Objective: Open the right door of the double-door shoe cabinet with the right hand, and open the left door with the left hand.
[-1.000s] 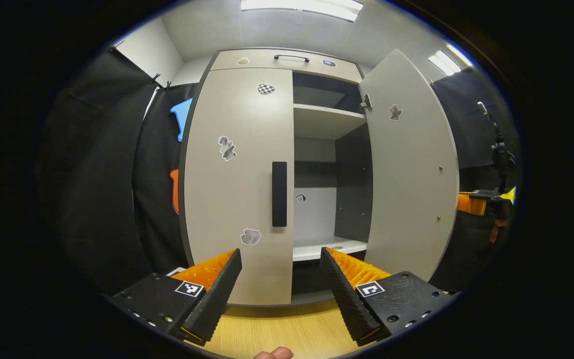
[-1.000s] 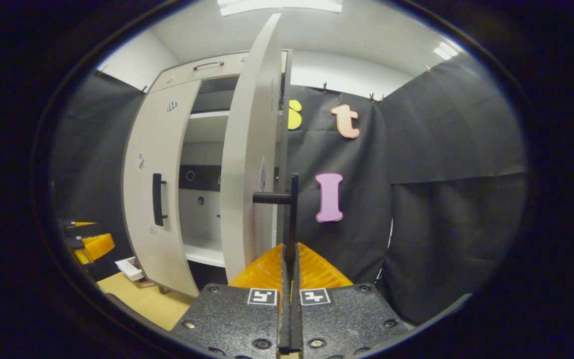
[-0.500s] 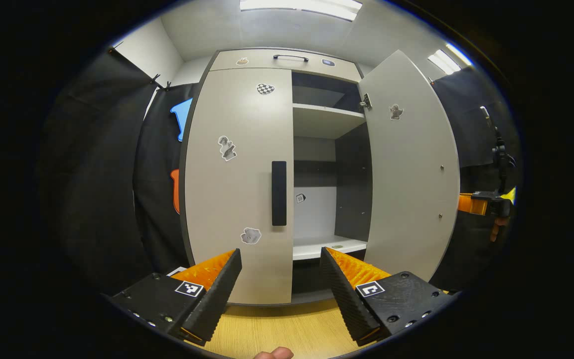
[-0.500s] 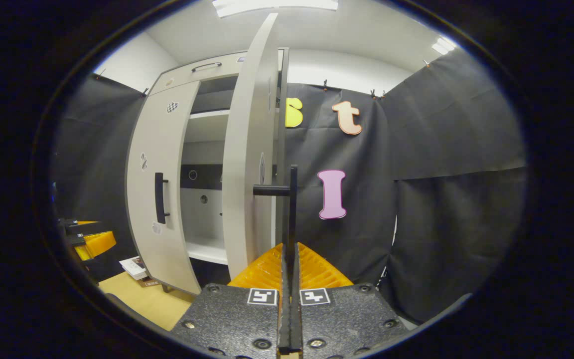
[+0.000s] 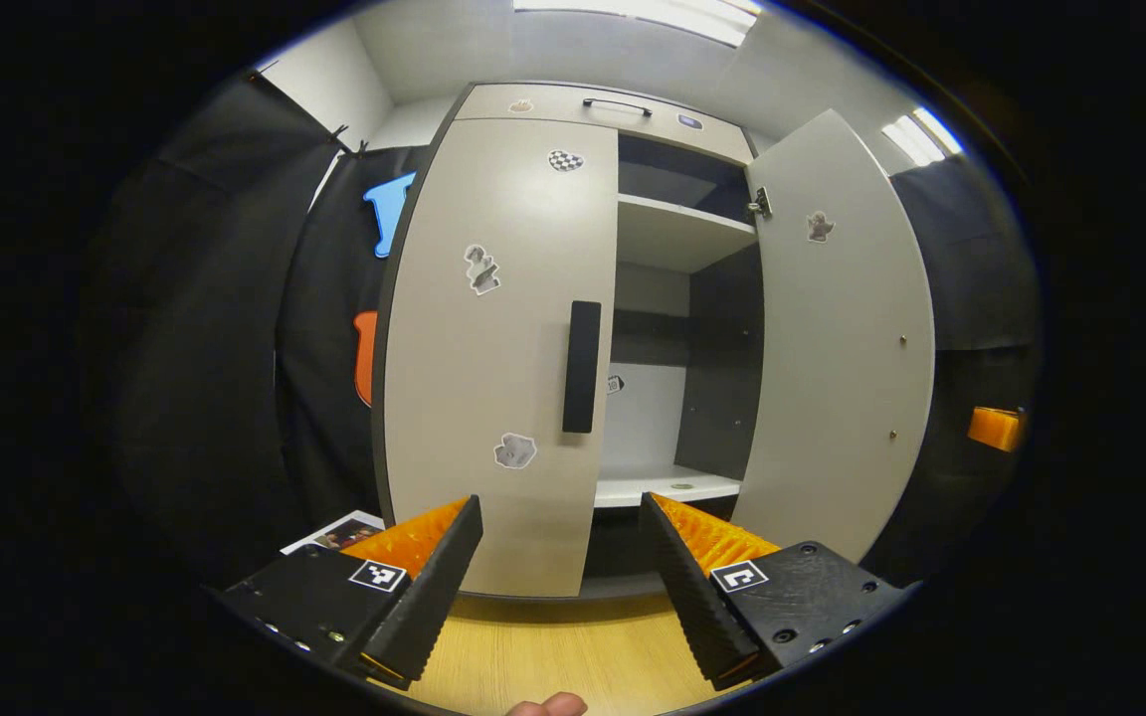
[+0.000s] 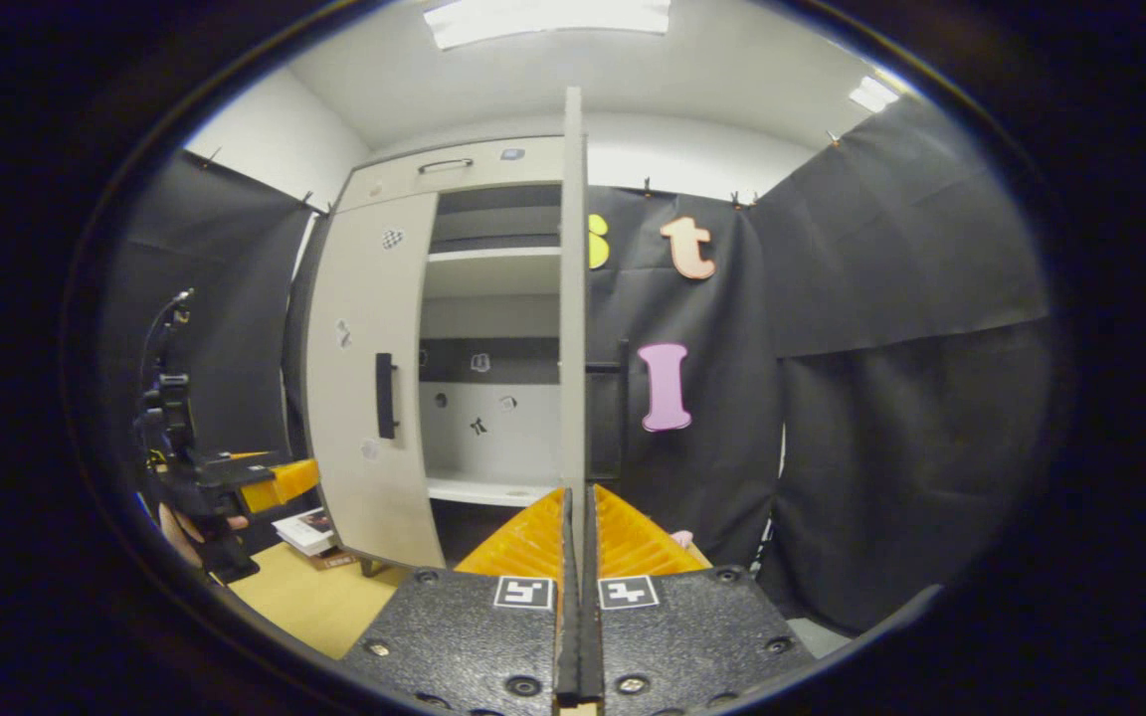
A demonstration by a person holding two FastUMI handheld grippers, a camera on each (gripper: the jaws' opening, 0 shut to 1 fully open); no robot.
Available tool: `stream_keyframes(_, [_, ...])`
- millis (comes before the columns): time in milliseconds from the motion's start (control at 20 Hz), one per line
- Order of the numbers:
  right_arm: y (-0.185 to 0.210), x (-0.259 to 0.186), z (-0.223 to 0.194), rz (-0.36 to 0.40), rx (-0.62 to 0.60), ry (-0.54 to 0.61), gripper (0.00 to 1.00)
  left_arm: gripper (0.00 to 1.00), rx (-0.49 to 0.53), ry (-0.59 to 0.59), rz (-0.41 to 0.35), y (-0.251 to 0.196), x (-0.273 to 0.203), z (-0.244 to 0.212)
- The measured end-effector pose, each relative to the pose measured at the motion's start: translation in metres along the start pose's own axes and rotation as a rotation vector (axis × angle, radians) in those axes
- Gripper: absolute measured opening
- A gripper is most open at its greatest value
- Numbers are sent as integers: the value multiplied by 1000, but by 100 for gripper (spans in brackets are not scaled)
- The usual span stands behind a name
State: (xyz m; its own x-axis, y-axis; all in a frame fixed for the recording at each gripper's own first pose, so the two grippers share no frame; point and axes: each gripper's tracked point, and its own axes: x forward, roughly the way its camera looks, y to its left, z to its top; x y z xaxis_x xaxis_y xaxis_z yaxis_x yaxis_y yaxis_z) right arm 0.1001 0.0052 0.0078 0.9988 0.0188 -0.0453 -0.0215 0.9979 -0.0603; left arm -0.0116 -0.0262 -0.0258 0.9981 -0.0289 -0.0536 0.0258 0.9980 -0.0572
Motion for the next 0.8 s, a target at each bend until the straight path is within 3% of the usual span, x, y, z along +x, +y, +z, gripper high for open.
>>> stream_keyframes(250, [26,6,0,77,14,-4,4,95,20,1,15,12,-11,0])
stream_keyframes(500, [18,18,5,5,-19,-57,4,95,46,-12,47,28,-22,1])
stream_keyframes(550, [18,21,2,8,-12,-55,9,95,51,-15,53,30,-22,1])
stream_keyframes(700, [25,28,-2,8,8,-34,72,95,55,-20,57,31,-20,4])
stream_keyframes(800, [21,26,-8,-12,14,-10,88,95,53,-28,47,27,-13,10])
